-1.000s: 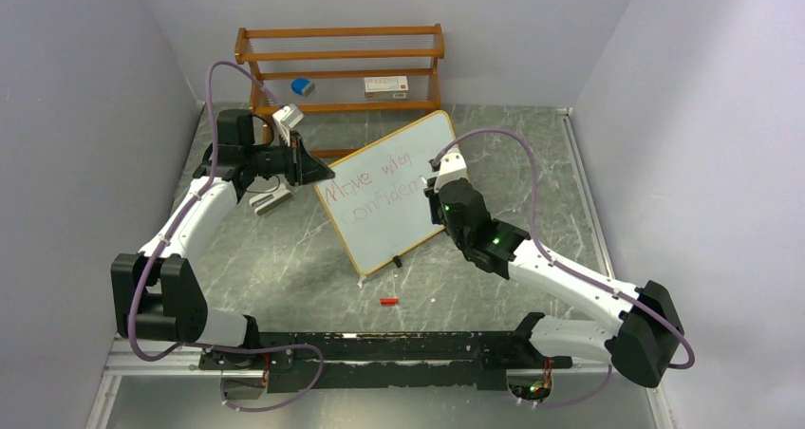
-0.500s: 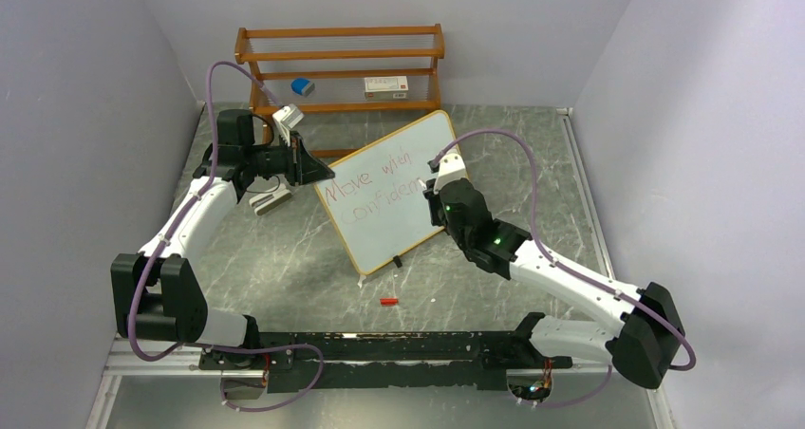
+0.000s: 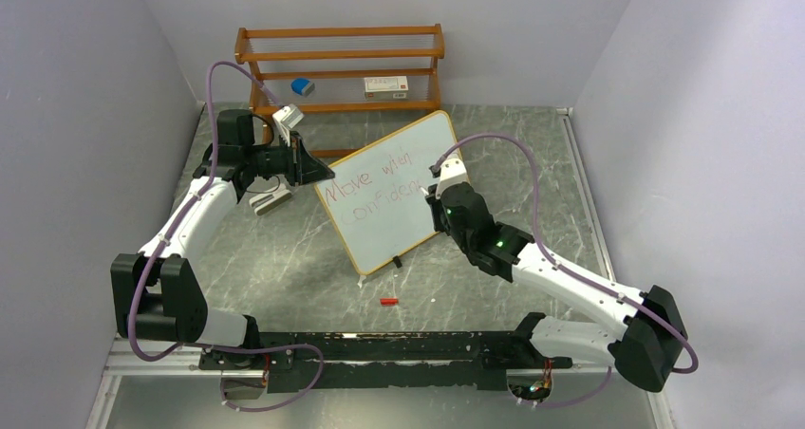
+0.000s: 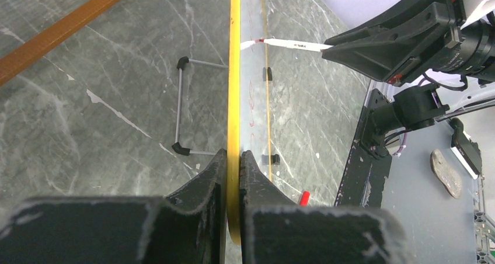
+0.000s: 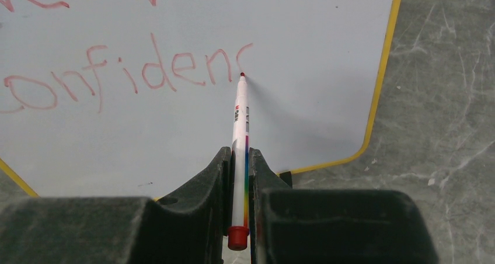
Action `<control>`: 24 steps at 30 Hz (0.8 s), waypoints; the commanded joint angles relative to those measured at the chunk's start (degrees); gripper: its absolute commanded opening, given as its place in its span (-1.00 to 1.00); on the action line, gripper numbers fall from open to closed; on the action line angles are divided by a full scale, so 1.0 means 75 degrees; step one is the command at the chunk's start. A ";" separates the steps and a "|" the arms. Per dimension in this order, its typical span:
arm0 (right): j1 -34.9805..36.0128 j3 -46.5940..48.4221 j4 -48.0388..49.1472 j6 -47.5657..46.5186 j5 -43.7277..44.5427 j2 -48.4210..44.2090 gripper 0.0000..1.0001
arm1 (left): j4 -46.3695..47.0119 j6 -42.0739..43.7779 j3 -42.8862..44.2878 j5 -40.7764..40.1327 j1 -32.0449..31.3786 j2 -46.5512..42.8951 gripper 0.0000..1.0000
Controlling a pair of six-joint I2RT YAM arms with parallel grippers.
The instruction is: Write a sentence on the whiteboard
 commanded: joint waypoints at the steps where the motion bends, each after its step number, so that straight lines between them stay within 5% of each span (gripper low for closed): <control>1: -0.0033 -0.0143 -0.0260 0.0066 0.0129 -0.0106 -1.00 | -0.0215 0.0547 0.0071 -0.0423 0.0007 0.0118 -0.91; 11: -0.0053 -0.0216 0.0141 0.0096 0.0736 -0.0088 -1.00 | -0.0225 0.0542 0.0075 -0.0411 0.0007 0.0116 -0.91; 24: -0.0347 -0.0251 0.0451 0.0101 0.0146 -0.0374 -1.00 | -0.0190 0.0522 0.0074 -0.0409 0.0007 0.0106 -0.90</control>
